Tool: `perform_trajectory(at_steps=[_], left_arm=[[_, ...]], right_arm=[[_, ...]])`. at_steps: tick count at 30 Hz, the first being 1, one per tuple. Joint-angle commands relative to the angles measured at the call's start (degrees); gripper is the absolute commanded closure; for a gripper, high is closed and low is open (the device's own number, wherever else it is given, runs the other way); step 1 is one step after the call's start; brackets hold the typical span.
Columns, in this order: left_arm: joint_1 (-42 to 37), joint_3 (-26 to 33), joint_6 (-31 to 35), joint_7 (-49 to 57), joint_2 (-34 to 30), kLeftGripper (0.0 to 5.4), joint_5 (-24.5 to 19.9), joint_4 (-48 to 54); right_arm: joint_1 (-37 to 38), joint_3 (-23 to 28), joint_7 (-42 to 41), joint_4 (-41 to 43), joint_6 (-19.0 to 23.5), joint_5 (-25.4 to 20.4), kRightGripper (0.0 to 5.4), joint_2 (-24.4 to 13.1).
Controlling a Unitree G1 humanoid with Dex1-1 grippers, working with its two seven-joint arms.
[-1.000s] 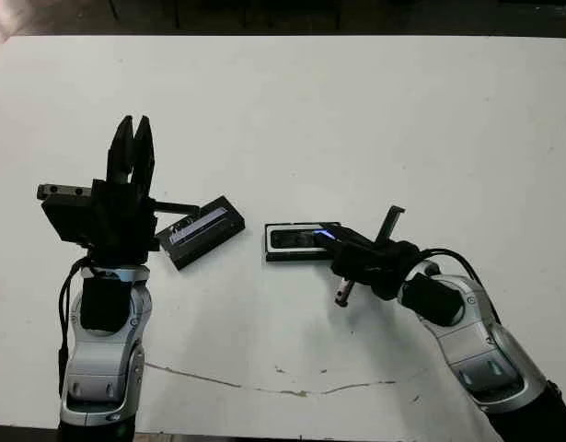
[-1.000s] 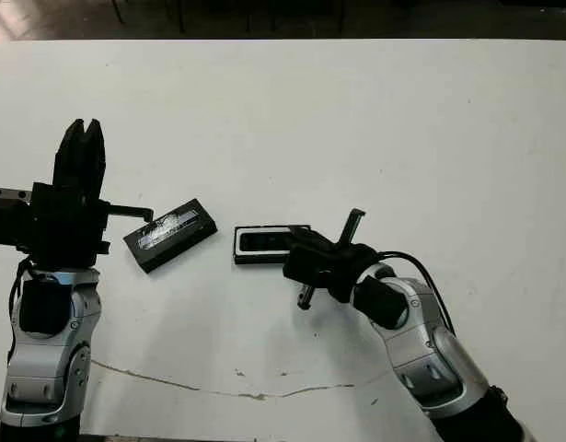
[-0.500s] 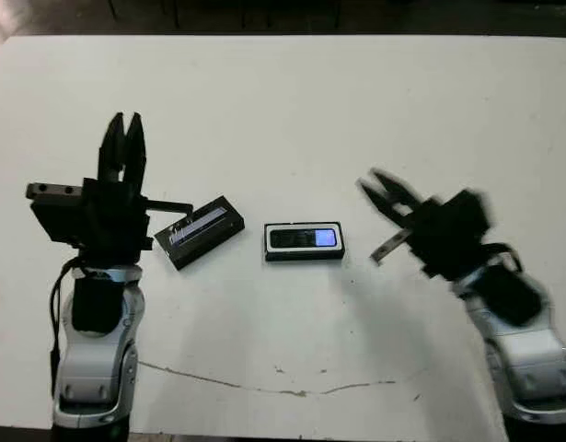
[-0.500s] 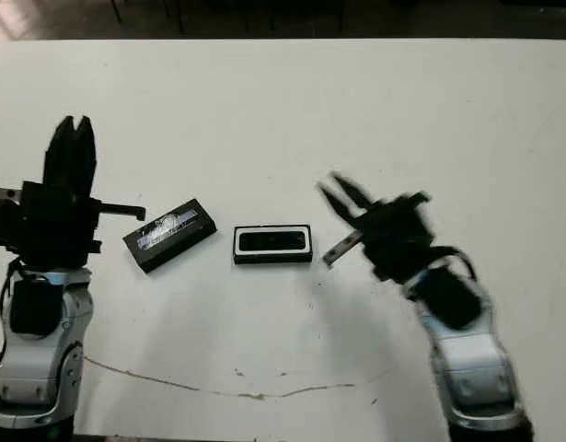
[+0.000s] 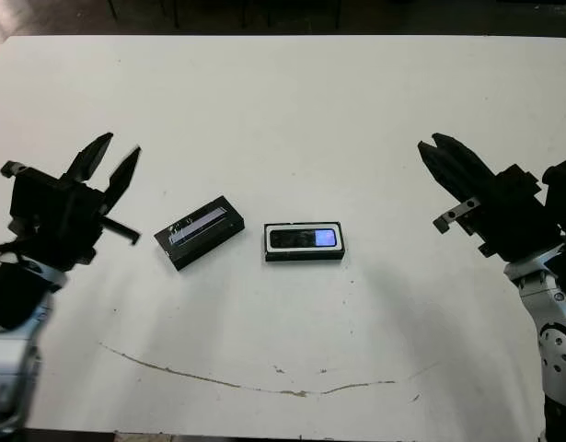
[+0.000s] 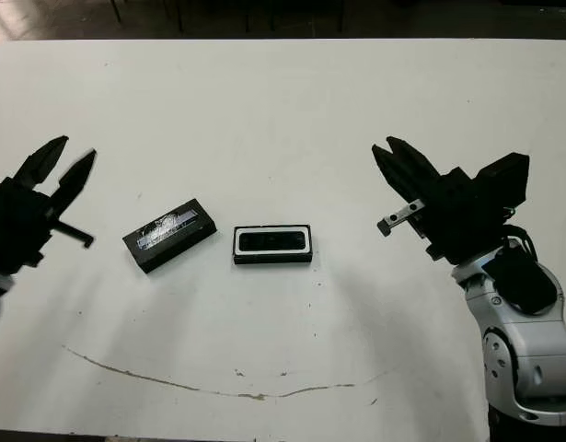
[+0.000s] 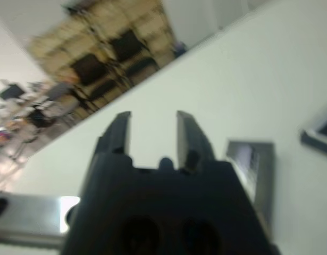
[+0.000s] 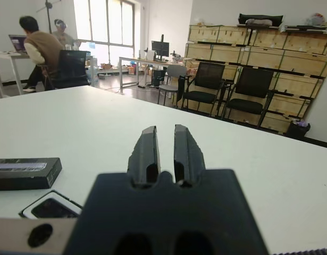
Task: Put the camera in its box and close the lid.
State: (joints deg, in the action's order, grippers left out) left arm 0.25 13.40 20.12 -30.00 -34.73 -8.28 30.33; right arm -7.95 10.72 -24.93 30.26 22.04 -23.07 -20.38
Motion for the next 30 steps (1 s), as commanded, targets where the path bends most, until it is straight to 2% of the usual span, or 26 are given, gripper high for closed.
perform_trajectory(at_steps=[1,6,14,17,23,30], left_arm=[[-1.2,-0.5,4.8,-5.3,-5.5,3.14,-2.1,-1.4],[-4.7,-4.2,7.5,-10.7,-9.5,1.98,-3.5,-4.3],[-8.3,-10.0,-0.4,-16.4,-9.5,0.1,-2.2,-13.3],[-10.0,-10.9,-0.8,-19.0,-9.4,0.02,-3.7,-15.7],[-11.7,-10.6,2.5,-20.1,-7.1,0.02,-8.4,-18.5],[-11.4,-11.8,1.4,-20.6,-8.1,0.02,-7.5,-18.4]], right_arm=[[-0.3,-0.1,0.7,-1.0,2.0,-0.8,5.4,-0.9],[-1.0,-1.0,0.4,-2.0,1.5,-0.6,5.4,-1.4],[-0.3,-2.5,0.2,-2.7,1.0,0.6,5.4,-1.9],[-0.2,-2.6,-0.4,-3.3,0.2,0.6,5.4,-2.0],[0.4,-2.7,-0.3,-3.2,1.8,0.2,5.4,-2.4],[0.7,-3.2,-0.2,-3.2,1.9,0.8,5.4,-3.1]])
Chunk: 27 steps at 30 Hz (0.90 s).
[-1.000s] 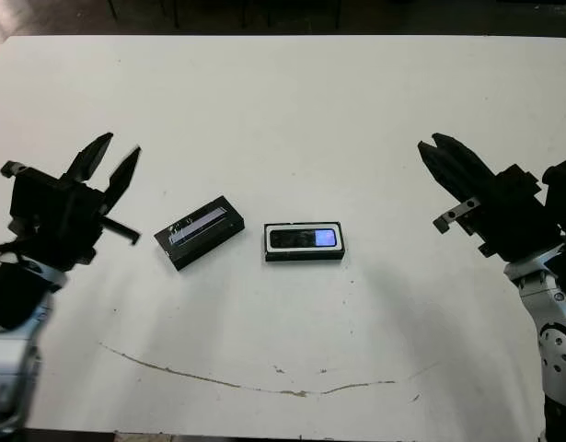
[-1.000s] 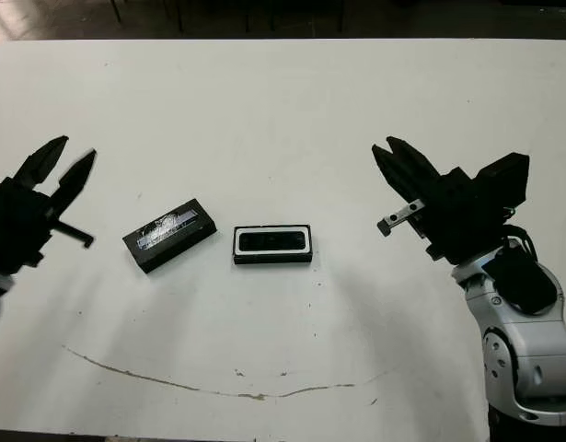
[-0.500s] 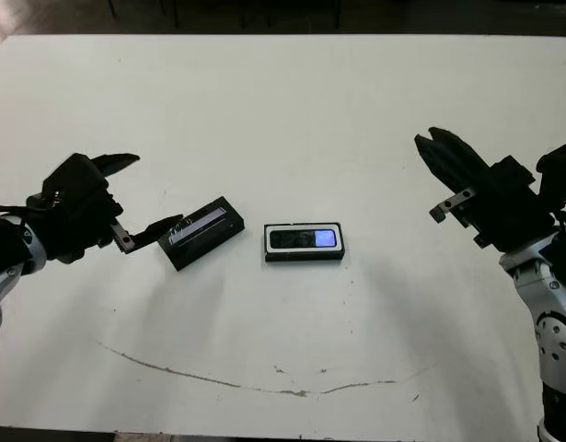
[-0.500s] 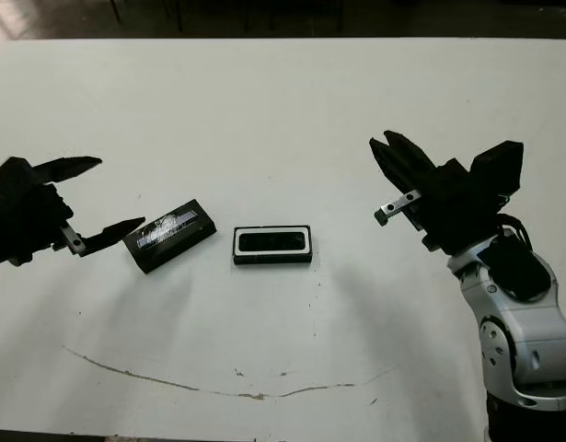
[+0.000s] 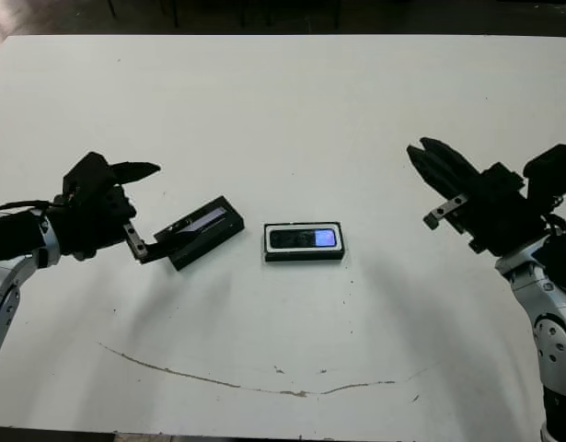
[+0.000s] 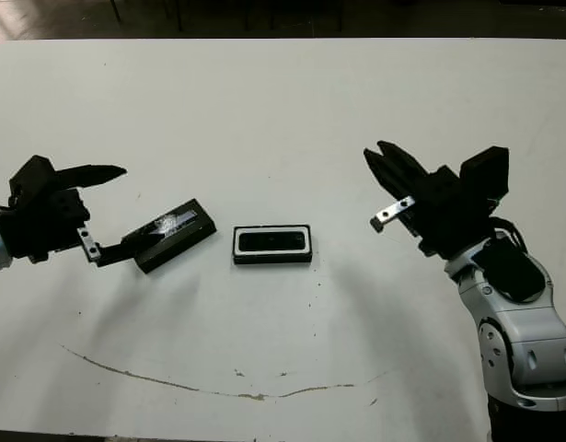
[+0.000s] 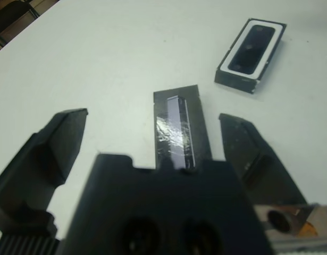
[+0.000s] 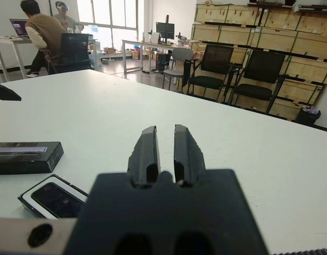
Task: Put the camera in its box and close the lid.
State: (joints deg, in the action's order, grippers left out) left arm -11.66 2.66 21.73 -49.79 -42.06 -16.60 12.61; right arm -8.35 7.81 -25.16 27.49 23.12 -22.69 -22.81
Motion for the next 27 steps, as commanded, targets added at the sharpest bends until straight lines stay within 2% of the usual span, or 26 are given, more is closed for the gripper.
perform_trajectory(at_steps=[1,8,27], left_arm=[[0.5,-1.3,0.0,-0.9,-0.9,0.02,0.9,-0.8],[-0.5,-2.8,1.5,-2.8,-1.7,0.02,0.6,-1.9],[-0.7,-6.3,-0.1,-6.0,-1.2,0.02,2.1,-6.6]], right_arm=[[1.1,-0.3,0.0,-0.5,0.8,0.4,5.4,-0.7],[1.0,-0.8,-0.7,-1.5,-0.7,1.3,5.4,-0.9],[0.9,-1.0,-1.8,-2.5,-1.8,1.7,5.4,-1.2]])
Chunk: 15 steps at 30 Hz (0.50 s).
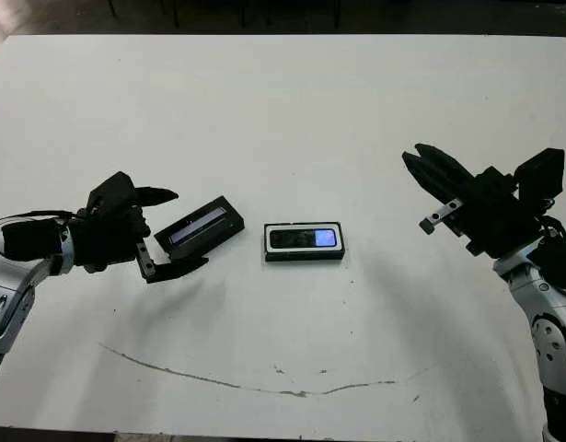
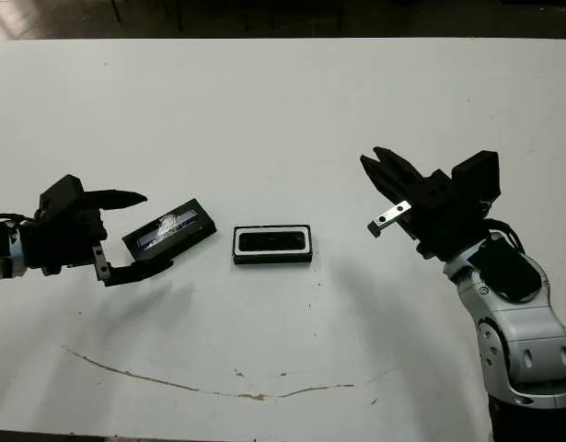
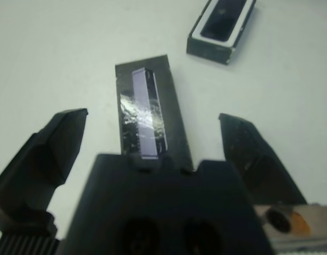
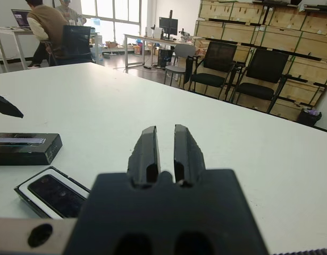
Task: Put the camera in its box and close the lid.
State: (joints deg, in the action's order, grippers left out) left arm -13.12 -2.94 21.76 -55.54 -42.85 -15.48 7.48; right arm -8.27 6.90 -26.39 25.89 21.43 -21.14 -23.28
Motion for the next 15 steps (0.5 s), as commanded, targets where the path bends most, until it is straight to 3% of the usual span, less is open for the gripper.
perform_trajectory(at_steps=[1,15], left_arm=[[0.9,-0.7,-0.3,-0.3,-0.3,0.02,1.0,-1.9],[2.3,-1.1,-1.9,0.1,0.7,0.02,1.9,-6.0]], right_arm=[[0.8,-0.1,-0.6,-0.8,0.0,0.2,5.4,-0.8],[0.6,-0.2,-1.5,-2.0,-1.1,0.3,5.4,-0.7]])
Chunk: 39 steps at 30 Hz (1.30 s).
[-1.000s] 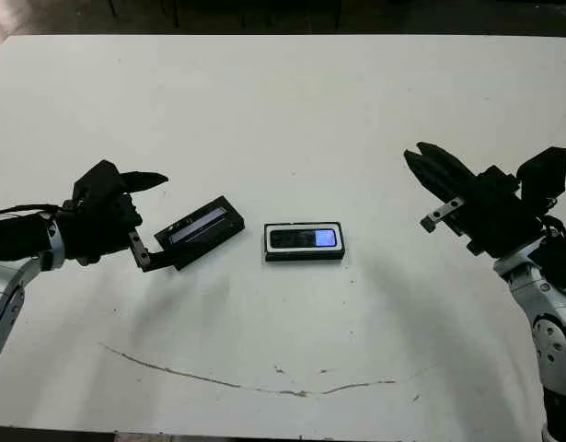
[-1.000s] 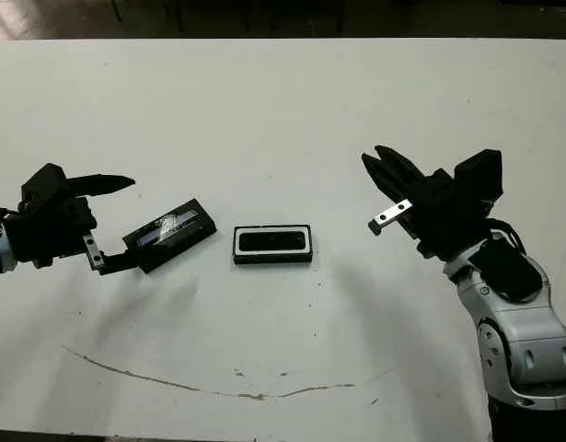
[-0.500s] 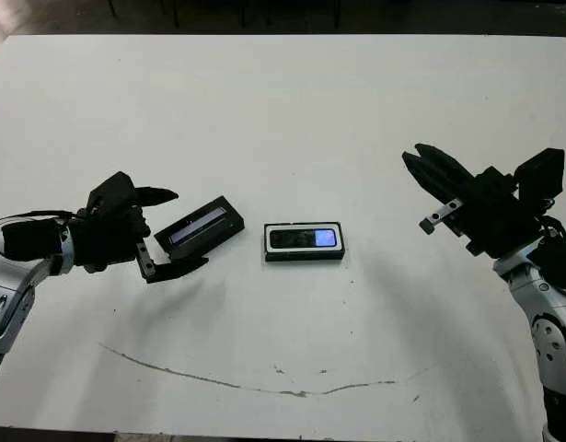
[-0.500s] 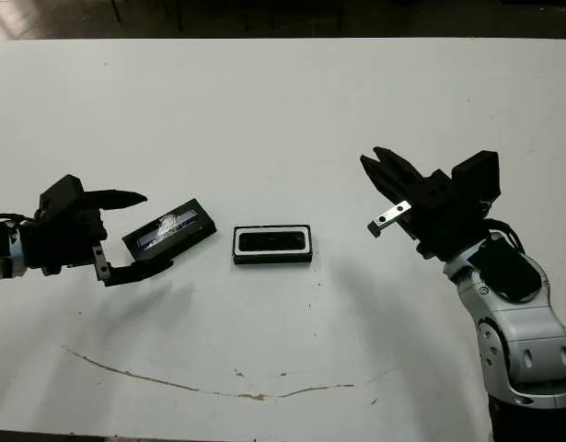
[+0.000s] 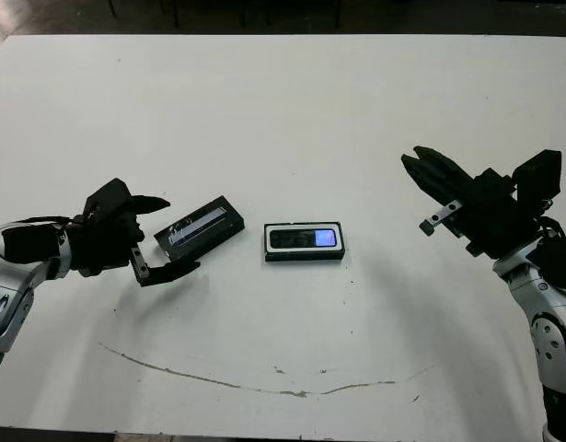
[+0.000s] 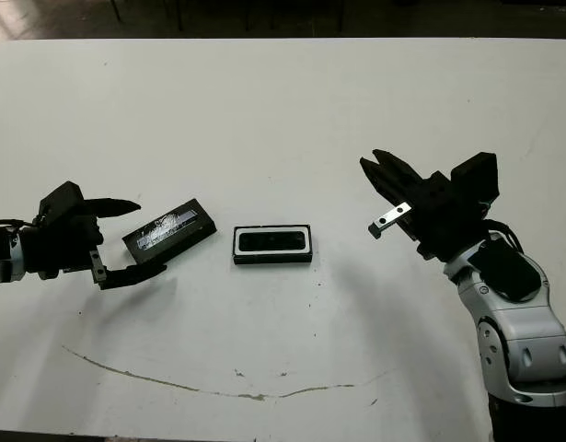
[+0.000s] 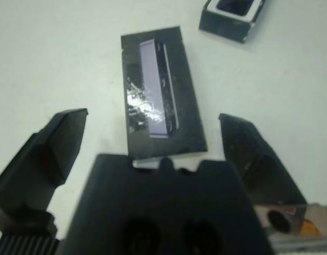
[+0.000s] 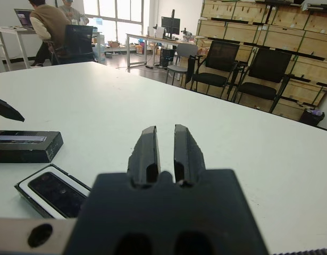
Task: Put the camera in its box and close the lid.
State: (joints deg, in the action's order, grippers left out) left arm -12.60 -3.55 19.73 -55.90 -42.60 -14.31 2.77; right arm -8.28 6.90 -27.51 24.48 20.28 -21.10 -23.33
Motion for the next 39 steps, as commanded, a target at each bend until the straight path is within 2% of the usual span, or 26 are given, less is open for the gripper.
perform_trajectory(at_steps=[1,10,12,24,28,33,39], left_arm=[[2.0,-0.7,0.6,0.8,0.5,0.02,1.1,-1.2],[3.2,-3.7,-1.7,0.3,0.4,0.02,3.5,-2.9],[3.4,-4.3,-2.1,0.6,0.0,0.25,4.3,-2.8],[5.7,-1.3,-2.2,1.0,3.4,2.99,-0.4,-5.8],[6.7,-0.5,-2.6,1.8,3.7,3.67,-0.7,-5.4],[7.0,0.7,-0.8,1.7,4.5,3.84,-2.8,-5.5],[7.4,3.6,6.9,3.9,4.9,3.84,-7.5,-2.5]], right_arm=[[0.6,-0.3,-0.3,-0.5,0.1,0.3,5.4,-0.7],[0.8,-0.2,-0.8,-0.9,-0.9,0.5,5.4,-0.9],[0.8,-0.1,-0.9,-1.0,-1.0,0.4,5.4,-0.8],[0.6,-0.1,-1.4,-1.4,-1.1,1.0,5.4,-1.2],[0.5,-0.2,-1.4,-1.7,-1.4,1.1,5.4,-0.9],[0.6,-0.4,-1.3,-1.9,-1.4,1.2,5.4,-0.9],[0.5,-0.6,-1.4,-2.0,-1.0,1.4,5.4,-1.1]])
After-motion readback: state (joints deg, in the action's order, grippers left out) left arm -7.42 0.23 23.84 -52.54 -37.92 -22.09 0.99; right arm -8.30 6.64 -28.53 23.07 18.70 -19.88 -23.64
